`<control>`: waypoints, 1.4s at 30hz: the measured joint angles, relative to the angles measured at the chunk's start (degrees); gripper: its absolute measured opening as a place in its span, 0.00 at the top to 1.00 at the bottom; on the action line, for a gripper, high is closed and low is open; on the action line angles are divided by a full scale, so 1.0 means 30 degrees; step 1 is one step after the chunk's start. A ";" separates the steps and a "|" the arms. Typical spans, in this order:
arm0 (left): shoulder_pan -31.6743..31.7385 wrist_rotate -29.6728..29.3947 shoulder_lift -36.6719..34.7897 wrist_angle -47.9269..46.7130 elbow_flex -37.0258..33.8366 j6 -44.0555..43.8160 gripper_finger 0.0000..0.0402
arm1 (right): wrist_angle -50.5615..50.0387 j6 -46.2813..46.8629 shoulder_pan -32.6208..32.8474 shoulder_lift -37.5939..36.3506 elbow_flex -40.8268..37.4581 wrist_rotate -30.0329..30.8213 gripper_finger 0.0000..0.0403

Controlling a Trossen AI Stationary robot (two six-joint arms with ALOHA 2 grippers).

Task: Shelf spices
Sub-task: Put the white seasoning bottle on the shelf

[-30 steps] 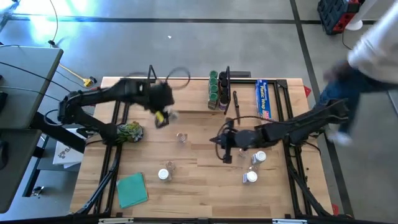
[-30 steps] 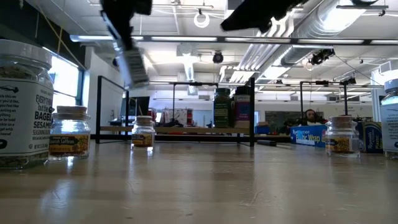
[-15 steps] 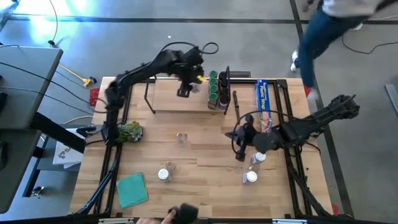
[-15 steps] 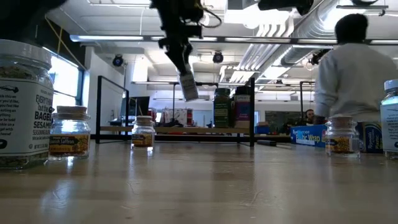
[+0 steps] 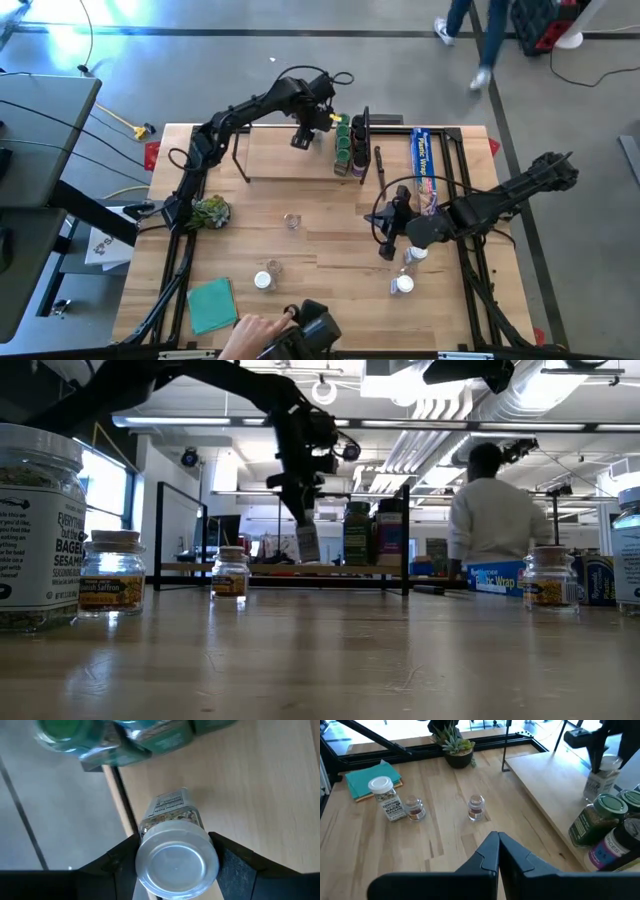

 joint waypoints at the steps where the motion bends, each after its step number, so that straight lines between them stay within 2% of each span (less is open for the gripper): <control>1: 0.0007 0.0133 0.0089 0.0140 0.0041 0.0000 0.48 | 0.0014 0.0000 0.0000 0.0000 0.0000 0.0000 1.00; 13: -0.0033 0.0750 0.0142 0.1632 -0.0052 -0.0046 0.47 | 0.0032 0.0364 -0.0173 0.0000 0.0000 0.0123 1.00; 18: 0.0000 0.1611 0.0156 0.2072 -0.0074 -0.0248 0.41 | 0.0039 0.0559 -0.0175 0.0007 0.0000 0.0126 1.00; 27: 0.0014 0.1541 0.0156 0.3275 -0.0074 -0.0573 0.30 | 0.0039 0.0660 -0.0175 0.0007 0.0000 0.0124 1.00; 36: 0.0014 0.1719 0.0025 0.3663 -0.0074 -0.0860 0.29 | 0.0039 0.0699 -0.0175 0.0007 0.0000 0.0126 1.00; 42: 0.0150 0.2067 -0.1820 0.3450 -0.0066 -0.1583 0.30 | 0.0039 0.0644 -0.0182 0.0015 0.0000 0.0128 1.00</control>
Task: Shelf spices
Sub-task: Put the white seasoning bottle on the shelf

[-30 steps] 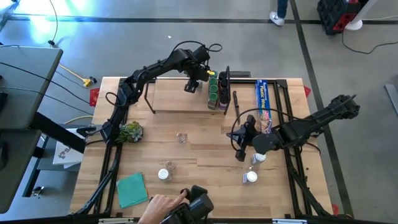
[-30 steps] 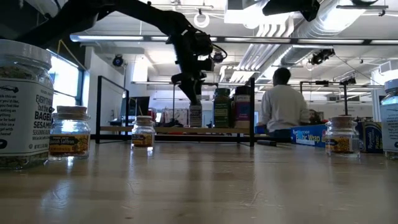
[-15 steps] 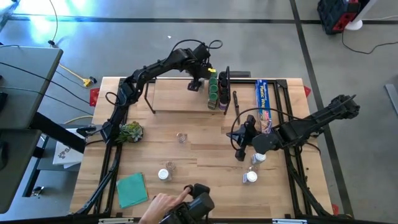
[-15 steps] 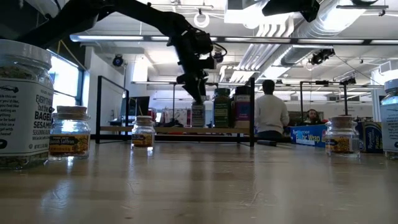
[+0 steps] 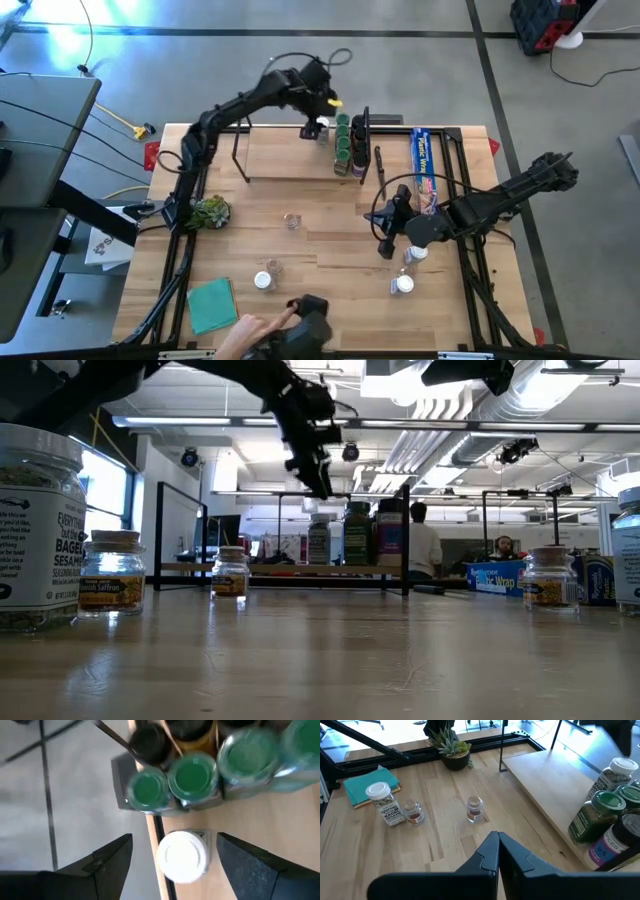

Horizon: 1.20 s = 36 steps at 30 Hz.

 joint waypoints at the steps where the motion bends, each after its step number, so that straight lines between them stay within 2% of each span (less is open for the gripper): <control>1: 0.0225 0.0495 -0.0376 -0.0265 -0.0009 -0.0271 0.31 | 0.0000 -0.0057 0.0000 0.0000 0.0000 0.0000 1.00; 6: 0.2245 0.3409 -0.1812 -0.2022 -0.1213 -0.2386 0.44 | -0.0054 -0.0148 0.0000 0.0000 0.0000 0.0000 1.00; 10: 0.3304 0.4454 -0.2499 -0.1855 -0.4268 -0.3532 0.62 | -0.0144 -0.0433 0.0000 0.0000 0.0000 0.0007 1.00; 15: 0.3169 0.4428 -0.2832 0.1379 -0.8559 -0.4900 0.84 | -0.0139 -0.0950 0.0000 0.0000 0.0000 0.0344 1.00; 19: 0.2890 0.4146 -0.2810 0.5027 -1.1118 -0.6312 0.96 | -0.0146 -0.0943 0.0000 0.0000 0.0000 0.0357 1.00; 22: 0.2733 0.4147 -0.2810 0.7129 -1.2150 -0.7335 0.99 | -0.0146 -0.0810 0.0000 0.0000 0.0000 0.0494 1.00; 26: 0.2430 0.4199 -0.2817 0.9022 -1.2879 -0.8233 0.98 | -0.0146 -0.0843 0.0000 0.0000 0.0000 0.0711 1.00; 36: 0.1528 0.4209 -0.2832 1.0419 -1.3223 -0.8652 1.00 | -0.0146 -0.0814 0.0000 0.0000 0.0000 0.0859 1.00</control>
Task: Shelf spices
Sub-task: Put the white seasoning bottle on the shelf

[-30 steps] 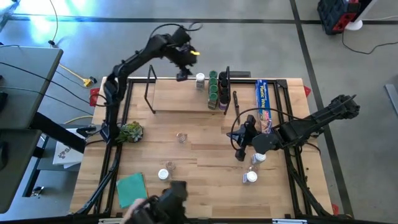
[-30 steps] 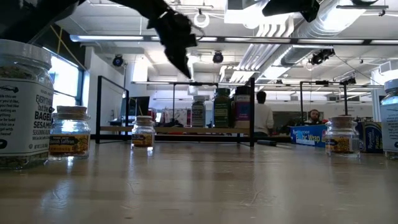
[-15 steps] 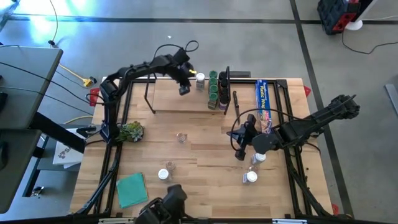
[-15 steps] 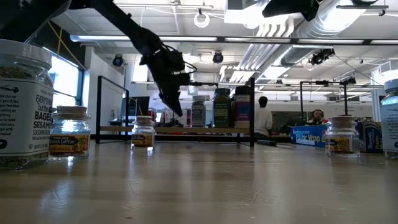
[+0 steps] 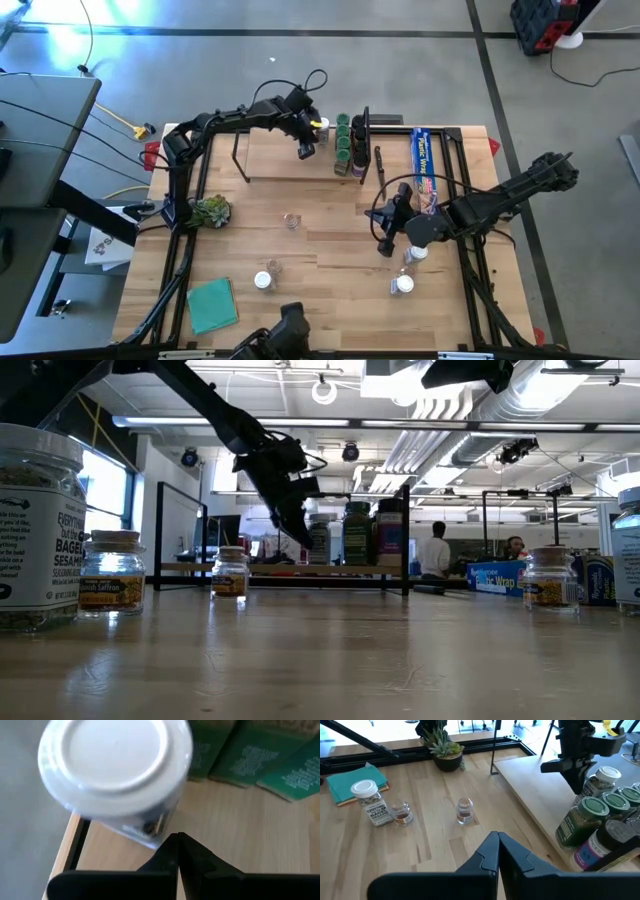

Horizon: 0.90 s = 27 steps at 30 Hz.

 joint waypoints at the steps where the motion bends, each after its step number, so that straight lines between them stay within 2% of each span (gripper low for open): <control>1: -0.0026 -0.0017 0.0000 0.0235 0.0000 -0.0132 1.00 | 0.0005 0.0002 0.0000 0.0000 0.0000 0.0001 1.00; 7: -0.0097 -0.0058 0.0000 0.1114 0.0000 -0.0668 1.00 | 0.0003 0.0009 0.0000 0.0000 0.0000 0.0001 1.00; 11: -0.0148 -0.0128 -0.0007 0.0123 0.0000 -0.0963 1.00 | 0.0007 0.0075 -0.0004 0.0000 0.0000 0.0001 1.00; 14: -0.0131 -0.1528 -0.0007 -0.1027 0.0000 -0.0988 1.00 | 0.0007 0.0081 0.0000 0.0000 0.0000 0.0001 1.00; 16: 0.0005 -0.3019 -0.0007 -0.1048 0.0000 -0.1212 1.00 | 0.0007 0.0076 0.0000 0.0000 0.0000 0.0001 1.00; 18: 0.0227 -0.3435 -0.0007 -0.0583 0.0000 -0.1588 1.00 | 0.0007 0.0041 0.0000 0.0000 0.0000 0.0001 1.00; 22: 0.0391 -0.2995 -0.0007 0.0037 0.0000 -0.2080 1.00 | 0.0007 0.0031 -0.0007 0.0000 0.0000 0.0008 1.00; 27: 0.0213 -0.1245 -0.0007 0.0263 0.0000 -0.2328 1.00 | 0.0007 0.0214 -0.0006 0.0000 0.0000 0.0006 1.00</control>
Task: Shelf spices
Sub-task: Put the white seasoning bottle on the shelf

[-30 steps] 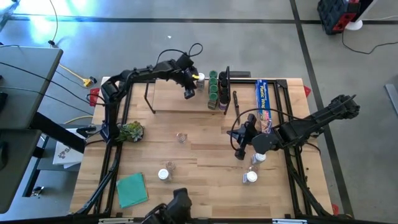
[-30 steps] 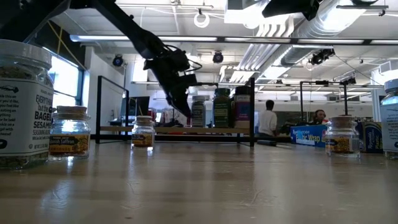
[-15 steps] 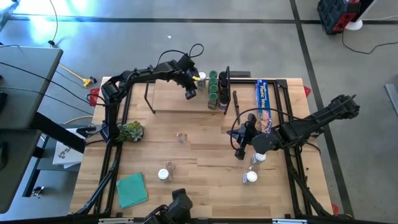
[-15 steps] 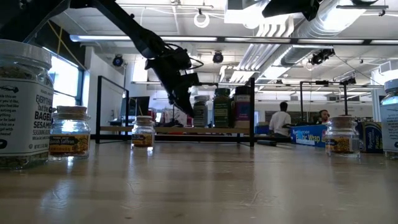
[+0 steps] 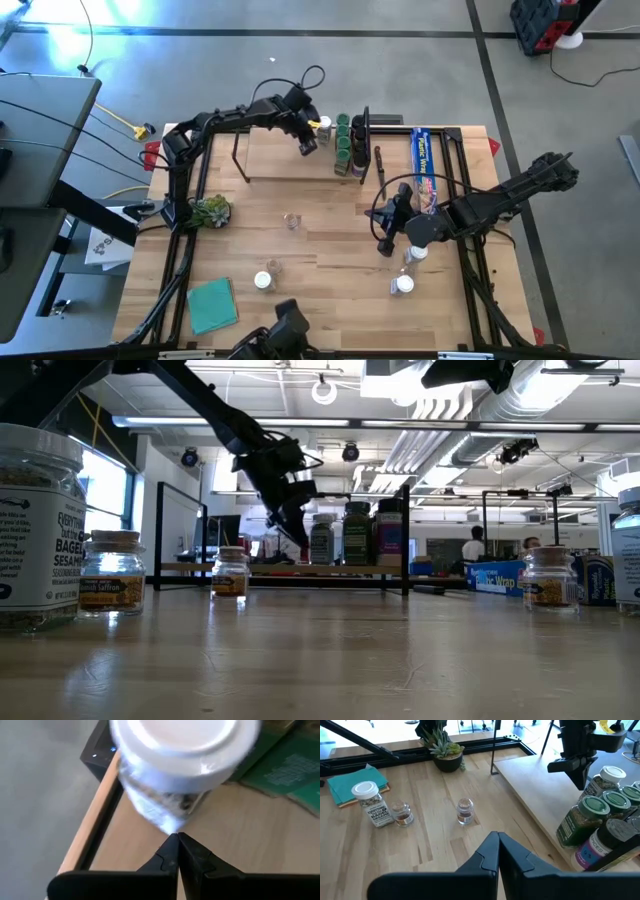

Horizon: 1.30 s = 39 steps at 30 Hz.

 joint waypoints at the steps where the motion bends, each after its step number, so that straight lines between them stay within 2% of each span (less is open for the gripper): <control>1: -0.0106 0.0033 0.0000 0.0066 0.0000 -0.0100 1.00 | 0.0000 -0.0010 -0.0001 0.0000 0.0000 0.0003 1.00; 21: -0.0696 0.0017 0.0000 0.1513 0.0003 -0.0319 1.00 | 0.0000 -0.0044 -0.0001 0.0000 0.0000 0.0003 1.00; 27: -0.0785 0.0000 0.0000 0.0723 0.0021 -0.0321 1.00 | 0.0000 -0.0030 -0.0001 0.0000 0.0000 0.0003 1.00; 31: -0.0751 -0.1342 0.0002 -0.0272 0.0022 -0.0319 1.00 | 0.0000 0.0015 -0.0001 0.0000 0.0000 0.0003 1.00; 33: -0.0657 -0.1687 0.0085 0.0216 0.0022 -0.0319 1.00 | 0.0000 -0.0007 0.0003 0.0000 0.0000 0.0003 1.00; 39: -0.0636 -0.1120 0.0131 0.1541 0.0022 -0.0769 1.00 | 0.0000 -0.0035 -0.0001 0.0000 0.0000 0.0005 1.00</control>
